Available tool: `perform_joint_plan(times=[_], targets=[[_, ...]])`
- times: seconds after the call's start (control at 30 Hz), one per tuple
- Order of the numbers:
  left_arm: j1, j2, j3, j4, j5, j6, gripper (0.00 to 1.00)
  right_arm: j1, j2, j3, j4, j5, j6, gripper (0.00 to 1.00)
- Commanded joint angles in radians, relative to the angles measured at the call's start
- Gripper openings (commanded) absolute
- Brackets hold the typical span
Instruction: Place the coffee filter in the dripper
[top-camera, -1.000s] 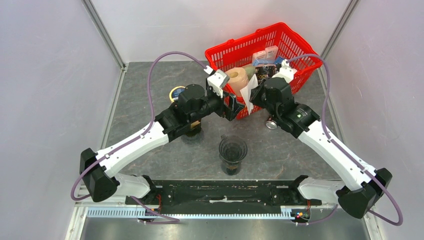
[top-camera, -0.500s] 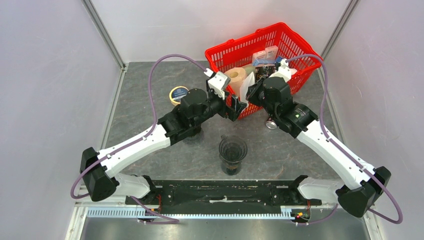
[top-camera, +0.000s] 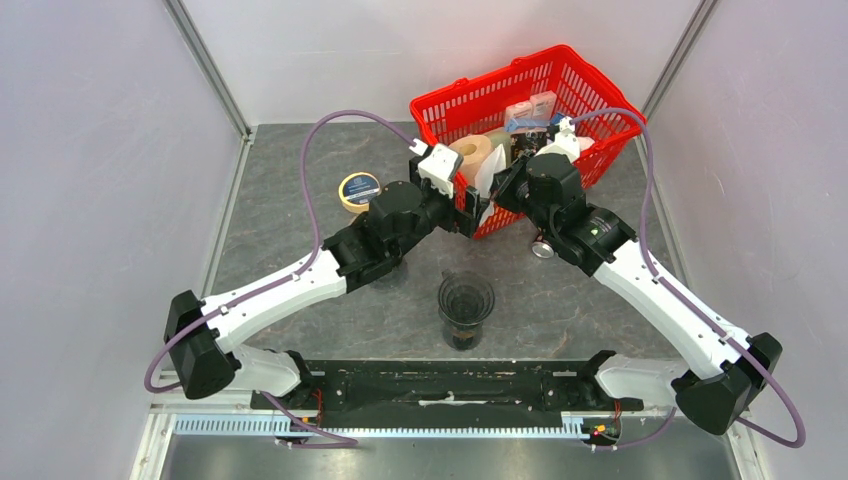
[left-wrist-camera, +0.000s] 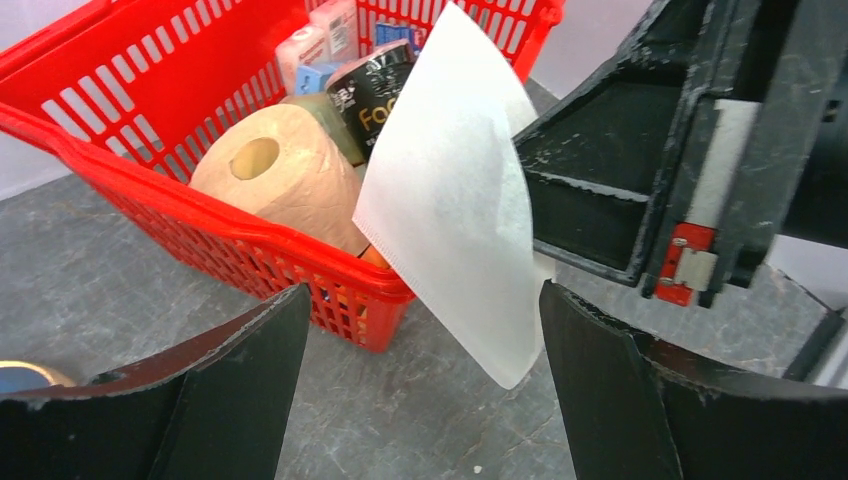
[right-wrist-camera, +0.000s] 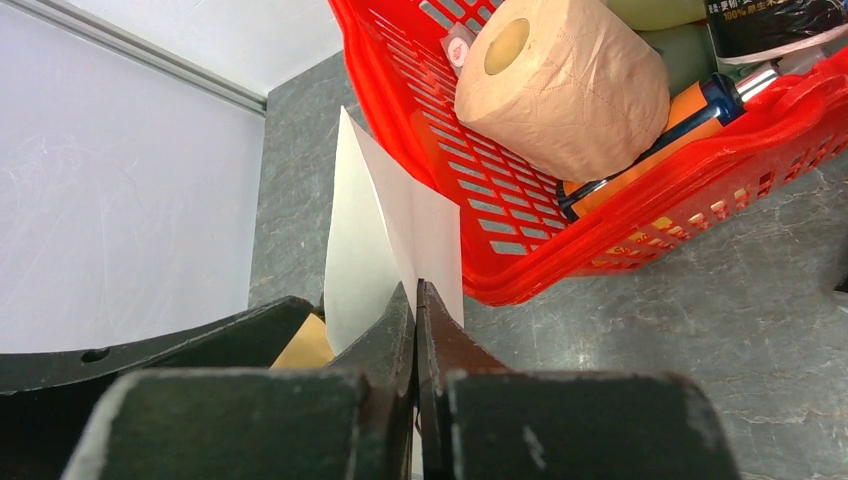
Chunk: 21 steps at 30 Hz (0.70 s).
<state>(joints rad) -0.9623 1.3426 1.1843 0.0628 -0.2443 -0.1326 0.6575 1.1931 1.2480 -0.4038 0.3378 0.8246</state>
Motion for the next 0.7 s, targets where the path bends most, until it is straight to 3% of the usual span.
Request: perform_joint_plan(times=[0.0, 0.47, 0.67], targets=[[-0.010, 0.013, 0.003, 0.048, -0.106, 0.056, 0.91, 0.005, -0.018, 0.002, 0.051, -0.006, 0.018, 0.00], [-0.014, 0.038, 0.030, 0.036, -0.239, 0.036, 0.91, 0.005, -0.008, -0.019, 0.115, -0.072, -0.009, 0.00], [-0.014, 0.070, 0.079, 0.013, -0.347, -0.019, 0.85, 0.011, 0.011, -0.009, 0.116, -0.114, -0.048, 0.00]])
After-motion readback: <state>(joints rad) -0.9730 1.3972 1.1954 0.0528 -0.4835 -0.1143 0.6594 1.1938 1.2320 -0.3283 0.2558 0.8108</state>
